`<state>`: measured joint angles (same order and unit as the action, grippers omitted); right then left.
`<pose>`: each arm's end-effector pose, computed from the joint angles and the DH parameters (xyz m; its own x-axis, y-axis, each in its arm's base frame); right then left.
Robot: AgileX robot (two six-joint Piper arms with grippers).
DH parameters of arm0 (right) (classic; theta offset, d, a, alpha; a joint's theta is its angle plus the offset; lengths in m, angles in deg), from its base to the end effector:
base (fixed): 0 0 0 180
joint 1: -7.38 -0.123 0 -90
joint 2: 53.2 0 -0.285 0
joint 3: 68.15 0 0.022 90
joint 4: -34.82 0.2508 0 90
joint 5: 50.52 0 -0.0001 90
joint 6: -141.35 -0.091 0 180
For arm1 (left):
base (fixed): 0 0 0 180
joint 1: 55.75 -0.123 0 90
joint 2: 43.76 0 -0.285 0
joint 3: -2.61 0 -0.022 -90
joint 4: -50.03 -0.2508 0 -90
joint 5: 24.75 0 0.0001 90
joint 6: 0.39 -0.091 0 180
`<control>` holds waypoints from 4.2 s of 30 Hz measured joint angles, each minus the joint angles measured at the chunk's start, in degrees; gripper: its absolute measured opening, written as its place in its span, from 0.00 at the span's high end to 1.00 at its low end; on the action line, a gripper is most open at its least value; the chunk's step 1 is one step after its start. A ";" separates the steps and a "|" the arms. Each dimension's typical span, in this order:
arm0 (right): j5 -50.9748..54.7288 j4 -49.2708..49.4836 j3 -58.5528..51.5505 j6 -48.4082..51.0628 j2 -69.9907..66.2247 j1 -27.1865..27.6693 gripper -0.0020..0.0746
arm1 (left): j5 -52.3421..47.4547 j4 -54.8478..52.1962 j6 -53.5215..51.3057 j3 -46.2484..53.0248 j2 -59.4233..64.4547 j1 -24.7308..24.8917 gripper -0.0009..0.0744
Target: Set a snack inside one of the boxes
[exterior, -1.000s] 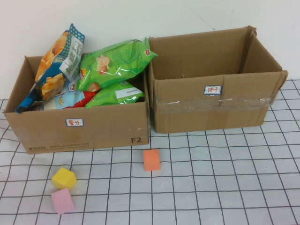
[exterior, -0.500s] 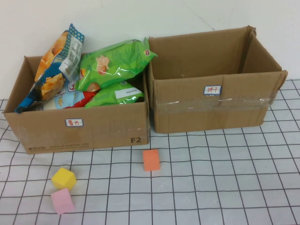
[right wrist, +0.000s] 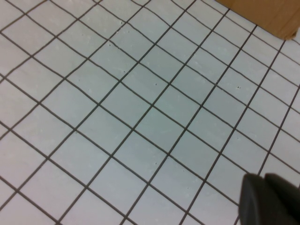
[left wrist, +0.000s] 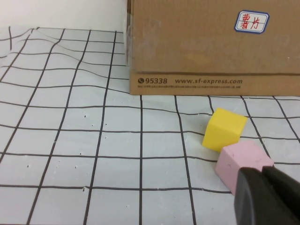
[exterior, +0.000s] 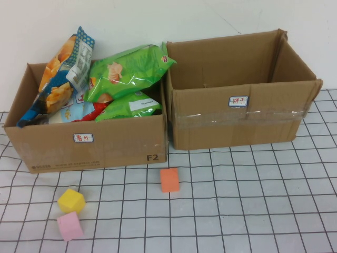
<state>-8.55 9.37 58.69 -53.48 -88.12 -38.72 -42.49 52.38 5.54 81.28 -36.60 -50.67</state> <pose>0.0782 0.0435 0.2638 -0.3744 -0.5011 -0.7802 -0.5636 0.7911 -0.2377 0.0539 -0.0059 0.1773 -0.2454 -0.1208 -0.9619 0.0664 0.9878 -0.1410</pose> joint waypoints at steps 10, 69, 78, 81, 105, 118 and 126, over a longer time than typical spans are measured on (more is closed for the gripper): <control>0.00 0.00 0.00 0.00 0.00 0.00 0.97 | -0.86 0.18 0.00 -0.10 0.00 0.00 0.99; -30.86 16.88 -15.68 10.80 25.29 41.69 0.97 | -1.36 0.31 0.11 -0.22 0.00 0.00 0.99; -25.86 19.39 -24.66 11.33 27.69 41.79 0.97 | -1.36 0.31 0.11 -0.22 0.00 0.00 0.99; -21.73 19.30 -25.47 8.37 27.69 41.79 0.97 | -1.42 0.31 0.11 -0.22 -0.11 0.00 0.99; -20.85 19.11 -25.28 7.11 27.69 43.18 0.97 | -1.49 0.31 0.11 -0.22 -0.11 0.00 0.99; -20.82 16.16 -25.28 7.46 27.69 43.56 0.97 | -1.49 0.31 0.11 -0.22 -0.11 0.00 0.99; -20.72 14.37 -25.28 7.56 27.69 43.56 0.97 | -1.49 0.31 0.11 -0.22 -0.11 0.00 0.99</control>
<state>-29.27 23.73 33.42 -45.92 -60.43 4.85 -43.98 52.70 5.65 81.06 -36.71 -50.67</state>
